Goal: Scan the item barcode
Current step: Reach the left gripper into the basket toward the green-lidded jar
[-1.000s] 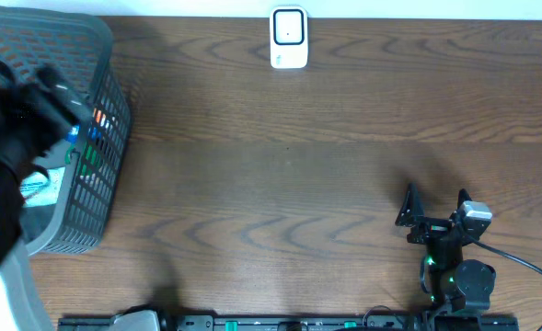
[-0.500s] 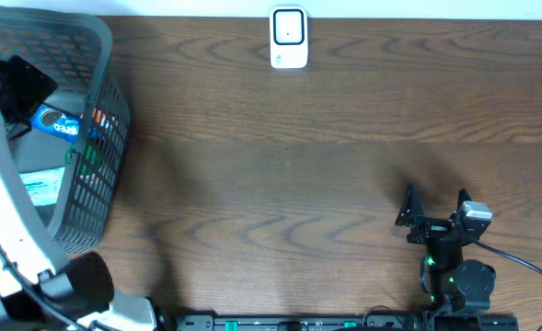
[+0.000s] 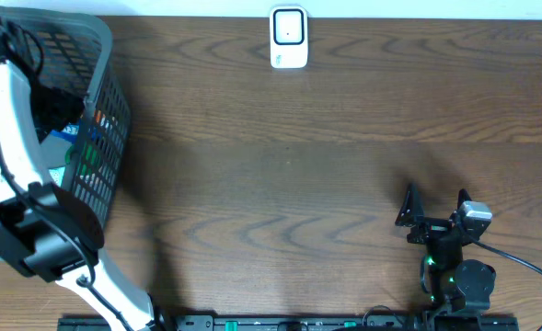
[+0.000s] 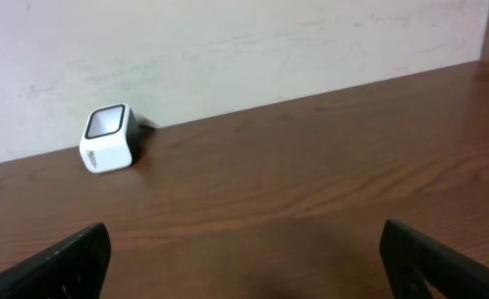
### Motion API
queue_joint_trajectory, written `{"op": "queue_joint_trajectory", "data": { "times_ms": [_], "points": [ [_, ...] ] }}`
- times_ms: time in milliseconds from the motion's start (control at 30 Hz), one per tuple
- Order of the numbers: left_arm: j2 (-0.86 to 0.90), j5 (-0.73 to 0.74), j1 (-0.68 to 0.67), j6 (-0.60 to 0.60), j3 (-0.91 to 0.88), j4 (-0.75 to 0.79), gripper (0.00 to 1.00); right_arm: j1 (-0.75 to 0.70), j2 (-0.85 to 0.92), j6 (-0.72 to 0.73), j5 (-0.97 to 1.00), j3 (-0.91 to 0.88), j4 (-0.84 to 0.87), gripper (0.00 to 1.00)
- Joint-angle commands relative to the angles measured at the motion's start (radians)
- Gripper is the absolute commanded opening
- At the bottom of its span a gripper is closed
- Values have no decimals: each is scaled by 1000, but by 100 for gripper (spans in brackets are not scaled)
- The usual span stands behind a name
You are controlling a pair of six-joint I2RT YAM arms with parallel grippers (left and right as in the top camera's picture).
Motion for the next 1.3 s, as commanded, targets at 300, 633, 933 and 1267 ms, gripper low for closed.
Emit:
{"op": "queue_joint_trajectory", "data": {
  "times_ms": [300,633,933,1267],
  "points": [
    [15,26,4,-26,-415,285,98,10,-5,8,6,-2,-4,99],
    [-5,24,4,-26,-486,343,98,10,-5,8,5,-2,-4,99],
    [-54,21,5,13,-467,278,66,10,-5,8,5,-2,-4,99],
    [-225,13,22,126,-437,216,100,10,-5,8,5,-2,-4,99]
  ]
}}
